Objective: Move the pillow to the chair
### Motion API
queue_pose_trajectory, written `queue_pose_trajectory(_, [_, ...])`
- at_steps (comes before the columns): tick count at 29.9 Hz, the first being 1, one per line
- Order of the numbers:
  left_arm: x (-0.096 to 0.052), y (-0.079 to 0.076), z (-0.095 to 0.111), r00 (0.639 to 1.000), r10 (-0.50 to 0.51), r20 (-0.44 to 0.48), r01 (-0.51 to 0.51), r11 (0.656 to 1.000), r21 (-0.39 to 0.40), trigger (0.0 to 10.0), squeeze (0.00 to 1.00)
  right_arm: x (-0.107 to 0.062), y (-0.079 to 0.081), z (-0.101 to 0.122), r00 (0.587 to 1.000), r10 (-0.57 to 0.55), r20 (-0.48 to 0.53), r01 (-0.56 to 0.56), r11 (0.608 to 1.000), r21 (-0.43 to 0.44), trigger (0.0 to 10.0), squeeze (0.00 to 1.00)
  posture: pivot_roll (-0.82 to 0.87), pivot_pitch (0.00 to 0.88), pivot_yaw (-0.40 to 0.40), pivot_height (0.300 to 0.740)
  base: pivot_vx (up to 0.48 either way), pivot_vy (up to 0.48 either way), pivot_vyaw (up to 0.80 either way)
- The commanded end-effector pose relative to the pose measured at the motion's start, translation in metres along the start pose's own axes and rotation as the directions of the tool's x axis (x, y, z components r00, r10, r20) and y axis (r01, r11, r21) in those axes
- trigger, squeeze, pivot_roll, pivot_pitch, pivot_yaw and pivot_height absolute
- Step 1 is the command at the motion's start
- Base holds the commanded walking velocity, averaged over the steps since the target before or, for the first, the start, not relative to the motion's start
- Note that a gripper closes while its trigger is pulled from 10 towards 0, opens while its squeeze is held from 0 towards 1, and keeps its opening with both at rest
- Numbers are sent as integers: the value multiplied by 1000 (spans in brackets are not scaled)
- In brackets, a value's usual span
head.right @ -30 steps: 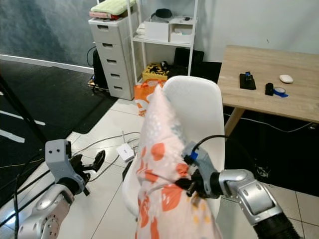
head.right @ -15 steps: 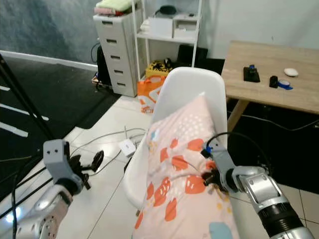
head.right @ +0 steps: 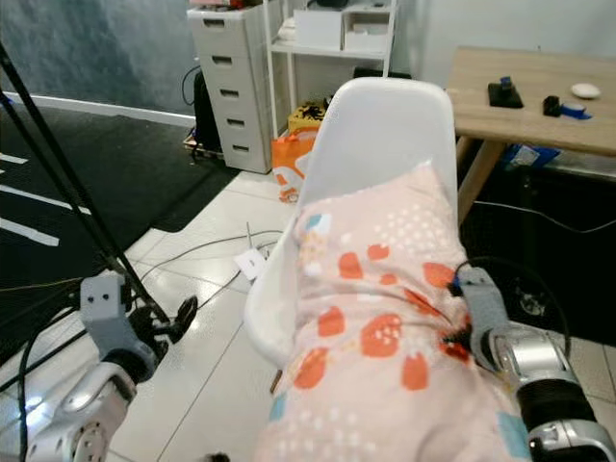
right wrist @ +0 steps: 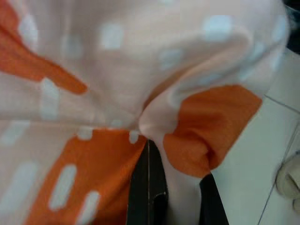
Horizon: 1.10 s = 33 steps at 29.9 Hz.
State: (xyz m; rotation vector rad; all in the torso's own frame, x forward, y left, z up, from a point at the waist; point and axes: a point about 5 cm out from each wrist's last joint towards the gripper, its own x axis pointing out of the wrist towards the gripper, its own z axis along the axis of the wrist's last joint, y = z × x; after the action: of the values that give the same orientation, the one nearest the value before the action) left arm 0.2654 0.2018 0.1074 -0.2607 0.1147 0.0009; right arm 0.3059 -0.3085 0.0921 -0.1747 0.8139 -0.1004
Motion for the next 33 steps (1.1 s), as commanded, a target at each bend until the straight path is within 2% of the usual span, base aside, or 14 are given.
queue_pose_trajectory(1, [-2,4,1,1000,3,-5,-3,1000,5,10000,0,-2,-17,-1,995,-98,19,97,994,46,10000,0,-159,87,56,565,0,0,0])
queue_pose_trajectory(11, [-2,4,2,1000,0,-9,0,1000,9,10000,0,-11,-62,7,916,-368,159,332,920,210,10000,0,-151,92,61,535,0,0,0])
queue_pose_trajectory(13, [-2,4,2,1000,0,-9,0,1000,9,10000,0,-11,-62,7,916,-368,159,332,920,210,10000,0,-151,92,61,535,0,0,0])
queue_pose_trajectory(15, [-3,5,2,1000,1,-11,-1,1000,10,10000,0,-18,-77,15,875,-432,218,373,890,264,10000,0,-146,94,65,525,0,0,0])
queue_pose_trajectory(18, [-4,4,2,1000,0,-12,0,1000,12,10000,0,-23,-85,21,848,-466,253,393,873,290,10000,0,-143,97,66,515,0,0,0])
queue_pose_trajectory(21, [-4,4,3,1000,-1,-12,1,1000,11,10000,0,-24,-85,24,843,-465,269,384,872,303,10000,0,-143,98,68,510,0,0,0])
queue_pose_trajectory(25, [-5,5,3,1000,-1,-15,1,1000,13,10000,0,-16,-60,43,868,-300,395,189,936,297,10000,0,-145,101,72,501,0,0,0])
queue_pose_trajectory(26, [-5,5,3,1000,-1,-15,1,1000,13,10000,0,-16,-60,43,868,-300,395,189,936,297,10000,0,-145,101,72,501,0,0,0])
queue_pose_trajectory(28, [-5,5,3,1000,-1,-17,1,1000,15,10000,0,-9,-22,61,863,-77,499,-39,975,219,10000,0,-142,100,74,501,0,0,0])
queue_pose_trajectory(29, [-5,5,3,1000,-1,-17,1,1000,15,10000,0,-9,-22,61,863,-77,499,-39,975,219,10000,0,-142,100,74,501,0,0,0])
queue_pose_trajectory(30, [-5,5,3,1000,-1,-18,2,1000,16,10000,0,-7,2,70,842,71,535,-176,973,148,10000,0,-141,100,74,501,0,0,0])
queue_pose_trajectory(31, [-5,5,3,1000,-1,-18,2,1000,16,10000,0,-7,2,70,842,71,535,-176,973,148,10000,0,-141,100,74,501,0,0,0])
queue_pose_trajectory(32, [-6,5,3,1000,-1,-19,2,1000,17,10000,0,-7,20,74,819,181,544,-262,962,75,10000,0,-141,98,75,501,0,0,0])
queue_pose_trajectory(33, [-6,5,3,1000,-1,-19,2,1000,17,10000,0,-7,20,74,819,181,544,-262,962,75,10000,0,-141,98,75,501,0,0,0])
